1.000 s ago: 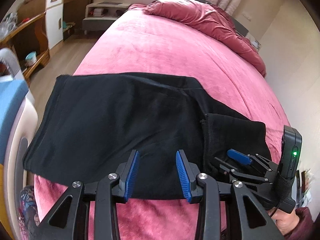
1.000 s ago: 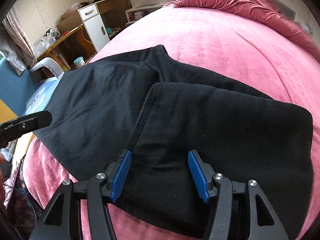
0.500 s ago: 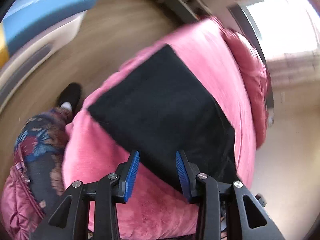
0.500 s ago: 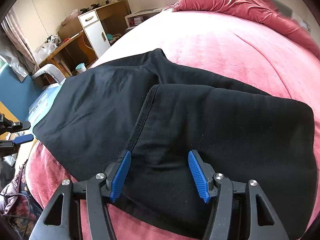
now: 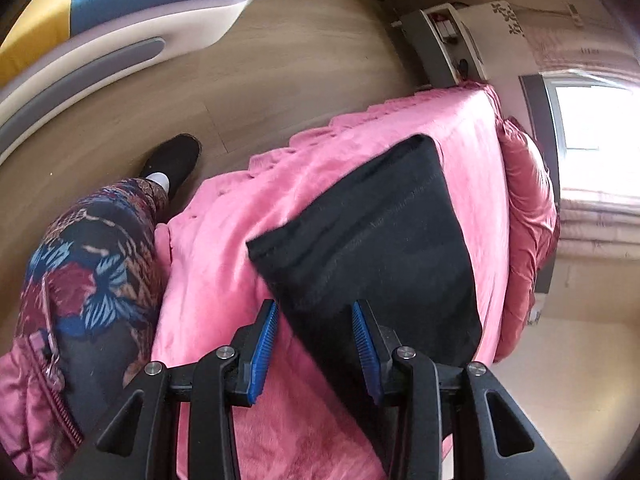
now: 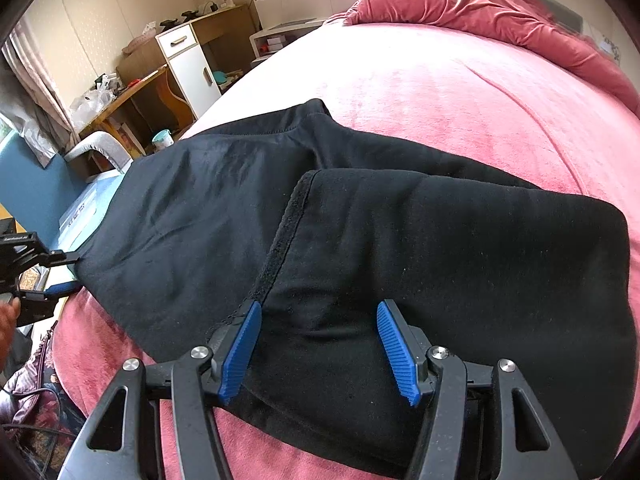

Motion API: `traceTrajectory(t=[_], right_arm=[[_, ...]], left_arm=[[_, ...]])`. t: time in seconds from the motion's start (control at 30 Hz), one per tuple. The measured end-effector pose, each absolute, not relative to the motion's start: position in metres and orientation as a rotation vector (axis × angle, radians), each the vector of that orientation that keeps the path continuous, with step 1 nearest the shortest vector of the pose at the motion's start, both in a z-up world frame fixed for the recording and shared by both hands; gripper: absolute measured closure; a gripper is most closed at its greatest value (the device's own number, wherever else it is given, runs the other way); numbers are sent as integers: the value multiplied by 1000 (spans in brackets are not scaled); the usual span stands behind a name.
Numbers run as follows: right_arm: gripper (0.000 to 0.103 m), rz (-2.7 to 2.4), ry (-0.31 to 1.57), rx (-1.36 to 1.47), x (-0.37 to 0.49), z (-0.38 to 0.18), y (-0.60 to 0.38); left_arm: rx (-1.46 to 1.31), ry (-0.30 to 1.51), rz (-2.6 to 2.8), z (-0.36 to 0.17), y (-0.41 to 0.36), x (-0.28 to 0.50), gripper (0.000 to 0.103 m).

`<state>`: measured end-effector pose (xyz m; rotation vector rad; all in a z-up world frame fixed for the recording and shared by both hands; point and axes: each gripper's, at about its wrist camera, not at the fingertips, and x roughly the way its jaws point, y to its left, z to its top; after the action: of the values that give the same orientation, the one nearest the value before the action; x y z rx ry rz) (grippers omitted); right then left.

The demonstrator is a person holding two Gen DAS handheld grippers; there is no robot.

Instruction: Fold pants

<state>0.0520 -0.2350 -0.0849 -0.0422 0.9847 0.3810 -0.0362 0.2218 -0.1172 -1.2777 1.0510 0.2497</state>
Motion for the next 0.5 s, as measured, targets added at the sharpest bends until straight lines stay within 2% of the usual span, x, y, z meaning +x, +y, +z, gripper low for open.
traceTrajectory(t=[0.17, 0.2, 0.27, 0.5], right_arm=[[41, 380, 986, -41, 53, -85, -235], [41, 380, 986, -40, 53, -85, -234], [41, 379, 985, -39, 53, -85, -234], [41, 379, 987, -39, 54, -86, -234]], left_arm=[[-1273, 1046, 267, -123, 223, -29, 66], [-1257, 1039, 270, -122, 222, -28, 68], [-1202, 1040, 267, -118, 220, -27, 77], [-905, 949, 196, -70, 192, -10, 87]])
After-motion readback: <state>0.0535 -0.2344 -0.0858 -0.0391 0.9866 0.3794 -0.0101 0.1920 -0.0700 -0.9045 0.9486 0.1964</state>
